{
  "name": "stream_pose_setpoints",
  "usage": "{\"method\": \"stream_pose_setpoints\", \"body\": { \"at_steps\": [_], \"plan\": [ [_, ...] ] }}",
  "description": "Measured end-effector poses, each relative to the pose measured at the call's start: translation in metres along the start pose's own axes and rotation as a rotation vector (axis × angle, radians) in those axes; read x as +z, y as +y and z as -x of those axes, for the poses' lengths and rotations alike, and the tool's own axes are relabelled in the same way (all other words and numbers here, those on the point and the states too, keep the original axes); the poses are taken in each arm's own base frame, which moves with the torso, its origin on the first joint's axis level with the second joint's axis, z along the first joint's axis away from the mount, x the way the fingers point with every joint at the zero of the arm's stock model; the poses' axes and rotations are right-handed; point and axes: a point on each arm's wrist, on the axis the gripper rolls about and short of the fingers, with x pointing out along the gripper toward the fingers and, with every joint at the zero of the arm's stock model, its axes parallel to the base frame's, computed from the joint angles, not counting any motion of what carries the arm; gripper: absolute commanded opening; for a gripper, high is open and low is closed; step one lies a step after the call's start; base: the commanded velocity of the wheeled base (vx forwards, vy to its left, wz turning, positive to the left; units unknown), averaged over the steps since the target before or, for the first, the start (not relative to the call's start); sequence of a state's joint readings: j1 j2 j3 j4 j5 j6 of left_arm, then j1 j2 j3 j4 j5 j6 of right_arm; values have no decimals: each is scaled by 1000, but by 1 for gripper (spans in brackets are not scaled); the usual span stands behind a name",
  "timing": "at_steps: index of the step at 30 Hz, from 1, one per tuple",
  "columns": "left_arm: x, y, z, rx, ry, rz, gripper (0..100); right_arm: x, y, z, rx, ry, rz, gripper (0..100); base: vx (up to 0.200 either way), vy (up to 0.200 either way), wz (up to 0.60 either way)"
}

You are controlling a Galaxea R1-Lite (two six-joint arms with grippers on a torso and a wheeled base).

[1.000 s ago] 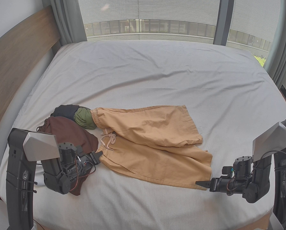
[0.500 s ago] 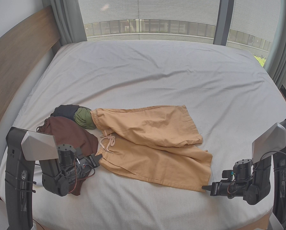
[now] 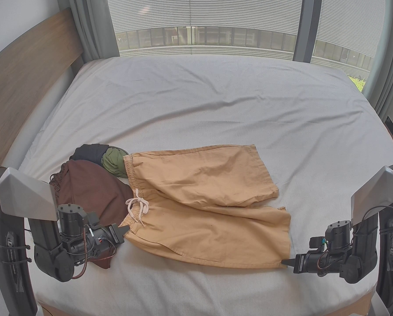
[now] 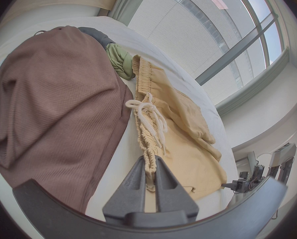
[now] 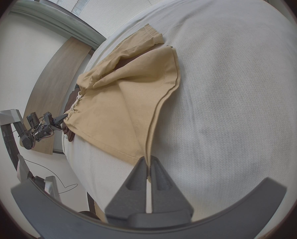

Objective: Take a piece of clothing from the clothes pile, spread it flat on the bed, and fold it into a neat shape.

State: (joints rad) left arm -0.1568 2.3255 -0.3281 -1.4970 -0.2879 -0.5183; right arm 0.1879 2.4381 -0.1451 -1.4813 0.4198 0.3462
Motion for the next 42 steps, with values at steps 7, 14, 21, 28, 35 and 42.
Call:
{"method": "stream_pose_setpoints", "body": {
  "at_steps": [7,14,21,28,35,42],
  "plan": [
    [-10,-2,33,30,39,-52,0,-3,1,4,-4,13,7,0,0,0,0],
    [-22,-3,53,53,94,-112,0,-9,0,9,-15,37,26,0,0,0,0],
    [-31,-2,63,71,142,-138,0,-14,0,13,-23,60,40,0,0,0,0],
    [-34,0,63,82,158,-164,0,-16,0,16,-25,71,37,0,0,0,0],
    [-35,-1,63,82,162,-165,0,-17,1,17,-25,71,49,0,0,0,0],
    [-36,0,63,91,163,-159,100,-17,1,17,-27,70,49,100,0,0,0]
  ]
}}
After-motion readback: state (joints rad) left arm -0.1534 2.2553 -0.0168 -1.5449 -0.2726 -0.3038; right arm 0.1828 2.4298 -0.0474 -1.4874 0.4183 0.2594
